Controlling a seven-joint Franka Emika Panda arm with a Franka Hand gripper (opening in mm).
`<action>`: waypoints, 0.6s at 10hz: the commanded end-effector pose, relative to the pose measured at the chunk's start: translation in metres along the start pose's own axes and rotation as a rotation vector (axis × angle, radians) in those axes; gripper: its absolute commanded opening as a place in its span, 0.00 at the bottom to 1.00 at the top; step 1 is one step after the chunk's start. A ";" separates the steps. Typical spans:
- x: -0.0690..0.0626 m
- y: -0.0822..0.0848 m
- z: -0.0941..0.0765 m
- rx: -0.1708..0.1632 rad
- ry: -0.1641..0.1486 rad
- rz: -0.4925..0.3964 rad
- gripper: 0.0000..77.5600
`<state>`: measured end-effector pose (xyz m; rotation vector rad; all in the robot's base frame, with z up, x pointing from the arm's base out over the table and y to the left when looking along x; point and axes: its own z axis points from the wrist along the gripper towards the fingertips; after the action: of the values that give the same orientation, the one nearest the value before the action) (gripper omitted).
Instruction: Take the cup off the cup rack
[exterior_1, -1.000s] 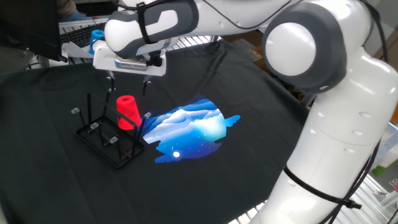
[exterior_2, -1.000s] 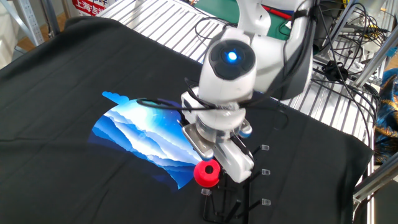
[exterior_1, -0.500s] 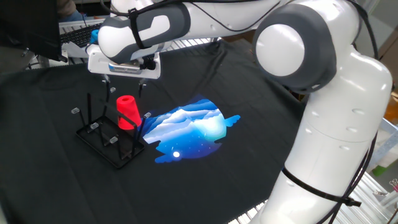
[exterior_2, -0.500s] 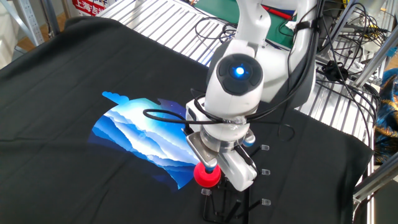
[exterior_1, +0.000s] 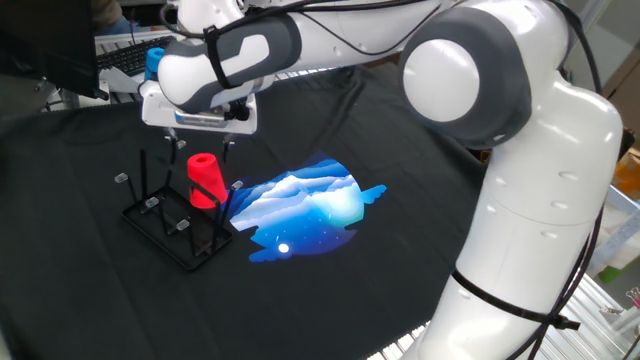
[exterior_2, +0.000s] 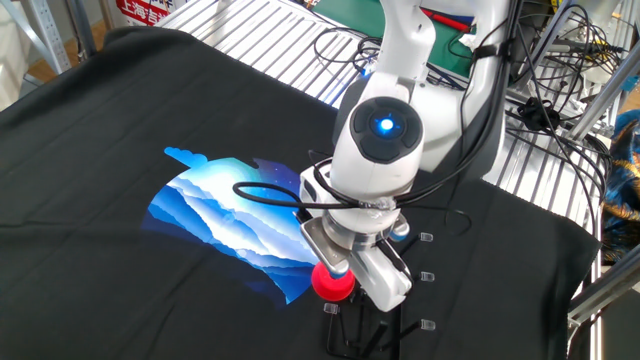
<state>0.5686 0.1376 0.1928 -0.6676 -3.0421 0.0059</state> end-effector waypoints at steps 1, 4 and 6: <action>-0.005 -0.002 0.009 0.003 -0.012 0.000 1.00; -0.005 -0.002 0.012 0.007 -0.011 0.002 1.00; -0.002 -0.001 0.017 0.009 -0.007 0.002 1.00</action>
<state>0.5704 0.1339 0.1784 -0.6717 -3.0457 0.0212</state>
